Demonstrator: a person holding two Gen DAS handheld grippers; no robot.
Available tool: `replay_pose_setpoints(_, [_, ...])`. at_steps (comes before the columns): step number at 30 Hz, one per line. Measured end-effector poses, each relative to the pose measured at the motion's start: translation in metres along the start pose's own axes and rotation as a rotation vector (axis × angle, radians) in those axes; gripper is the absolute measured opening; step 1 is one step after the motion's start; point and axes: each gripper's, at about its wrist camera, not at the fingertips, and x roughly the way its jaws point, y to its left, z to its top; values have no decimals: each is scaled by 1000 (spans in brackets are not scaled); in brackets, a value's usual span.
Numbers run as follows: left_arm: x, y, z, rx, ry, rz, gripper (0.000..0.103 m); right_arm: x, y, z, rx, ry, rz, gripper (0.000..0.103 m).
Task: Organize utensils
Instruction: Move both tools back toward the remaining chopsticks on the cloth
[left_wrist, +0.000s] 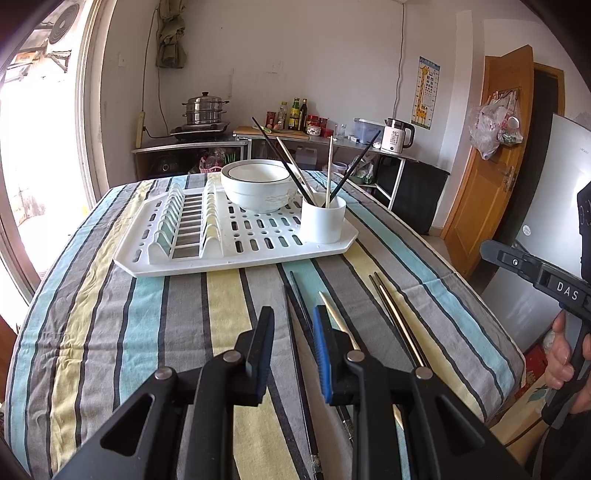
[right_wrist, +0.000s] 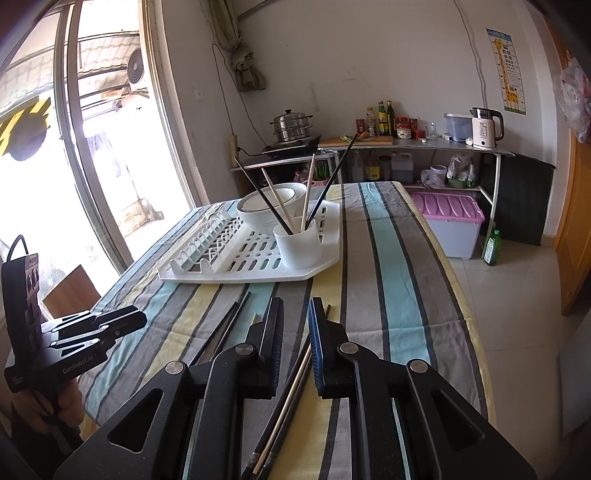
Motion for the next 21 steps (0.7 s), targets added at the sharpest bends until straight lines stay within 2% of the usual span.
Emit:
replay_pose_setpoints(10, [24,3,-3,-1,58,3,23,26,-3,-4,12,56,-6,14])
replay_pose_setpoints(21, [78,5,6,8,178,12,23,84,-23,-5,43,190,-49,14])
